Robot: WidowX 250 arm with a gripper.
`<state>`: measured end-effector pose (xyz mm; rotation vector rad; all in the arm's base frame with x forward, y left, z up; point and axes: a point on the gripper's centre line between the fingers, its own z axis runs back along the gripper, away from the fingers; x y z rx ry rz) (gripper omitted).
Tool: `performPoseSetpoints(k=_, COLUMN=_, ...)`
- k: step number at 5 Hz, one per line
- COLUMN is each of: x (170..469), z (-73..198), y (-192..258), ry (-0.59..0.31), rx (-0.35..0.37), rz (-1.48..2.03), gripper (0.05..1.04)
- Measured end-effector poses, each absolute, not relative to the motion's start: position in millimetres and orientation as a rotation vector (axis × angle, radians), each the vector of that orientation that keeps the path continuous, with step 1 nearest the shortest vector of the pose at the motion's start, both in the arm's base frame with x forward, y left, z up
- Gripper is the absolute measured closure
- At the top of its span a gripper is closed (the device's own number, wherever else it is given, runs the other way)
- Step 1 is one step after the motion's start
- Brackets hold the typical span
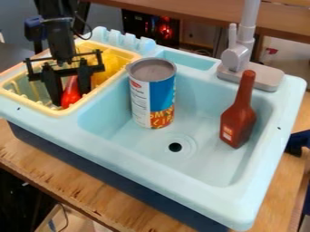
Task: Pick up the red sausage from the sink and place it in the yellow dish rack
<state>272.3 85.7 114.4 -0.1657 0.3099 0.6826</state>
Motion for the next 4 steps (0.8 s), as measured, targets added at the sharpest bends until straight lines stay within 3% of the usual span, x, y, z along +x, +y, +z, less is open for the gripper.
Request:
performPoseSetpoints(k=2, x=257.4, z=100.0, y=89.3, ry=0.349, rx=-0.191, rz=0.724, gripper=0.538)
performPoseSetpoints(k=3, x=257.4, z=99.5, y=89.2, ry=0.349, rx=-0.193, rz=0.715, gripper=0.464)
performPoseSetpoints(k=4, x=257.4, z=101.9, y=90.8, ry=0.349, rx=-0.2, rz=0.695, gripper=0.242)
